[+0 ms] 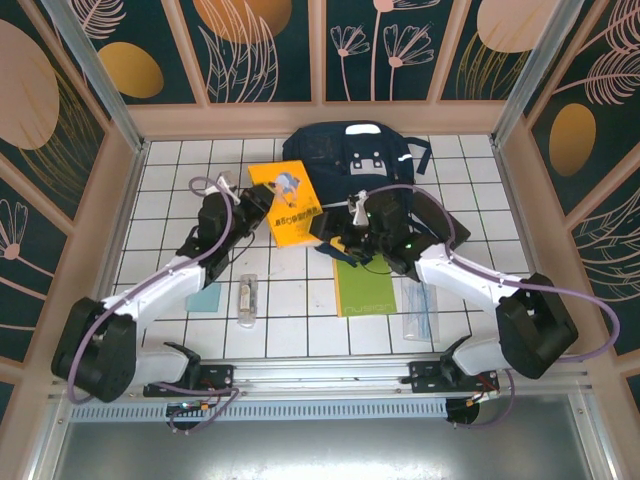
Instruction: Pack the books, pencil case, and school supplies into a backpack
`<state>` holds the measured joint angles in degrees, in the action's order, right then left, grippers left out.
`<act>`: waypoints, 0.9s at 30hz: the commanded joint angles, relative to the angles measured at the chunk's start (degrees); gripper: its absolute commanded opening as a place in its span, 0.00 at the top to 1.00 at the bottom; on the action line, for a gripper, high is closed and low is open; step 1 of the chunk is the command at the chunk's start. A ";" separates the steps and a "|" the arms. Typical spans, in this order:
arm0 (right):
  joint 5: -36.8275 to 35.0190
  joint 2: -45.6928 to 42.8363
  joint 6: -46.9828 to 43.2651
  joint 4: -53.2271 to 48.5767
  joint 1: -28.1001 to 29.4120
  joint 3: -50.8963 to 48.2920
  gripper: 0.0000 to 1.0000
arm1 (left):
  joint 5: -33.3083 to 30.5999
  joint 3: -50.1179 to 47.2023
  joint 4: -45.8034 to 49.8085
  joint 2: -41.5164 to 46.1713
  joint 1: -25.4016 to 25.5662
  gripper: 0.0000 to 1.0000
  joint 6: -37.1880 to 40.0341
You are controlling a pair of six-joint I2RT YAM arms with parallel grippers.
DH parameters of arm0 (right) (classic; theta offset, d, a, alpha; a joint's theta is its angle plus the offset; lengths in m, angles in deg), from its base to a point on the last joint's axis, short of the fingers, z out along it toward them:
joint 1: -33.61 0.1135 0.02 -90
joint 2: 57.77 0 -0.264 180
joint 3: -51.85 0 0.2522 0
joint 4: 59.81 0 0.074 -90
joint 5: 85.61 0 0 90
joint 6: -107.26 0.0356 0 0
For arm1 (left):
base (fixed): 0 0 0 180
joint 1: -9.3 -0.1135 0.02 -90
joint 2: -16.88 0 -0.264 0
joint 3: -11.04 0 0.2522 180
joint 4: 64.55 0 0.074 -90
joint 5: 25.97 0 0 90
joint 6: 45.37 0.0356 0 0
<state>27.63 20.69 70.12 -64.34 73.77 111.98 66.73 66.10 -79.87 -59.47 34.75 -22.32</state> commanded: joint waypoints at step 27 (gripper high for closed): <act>-17.72 13.06 25.72 52.61 4.05 -5.29 0.42 | -6.28 -3.74 -30.51 -9.55 3.99 1.00 -17.59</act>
<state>14.80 33.47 95.96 -17.80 77.60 106.06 60.04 62.97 -103.76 -70.49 38.30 -37.36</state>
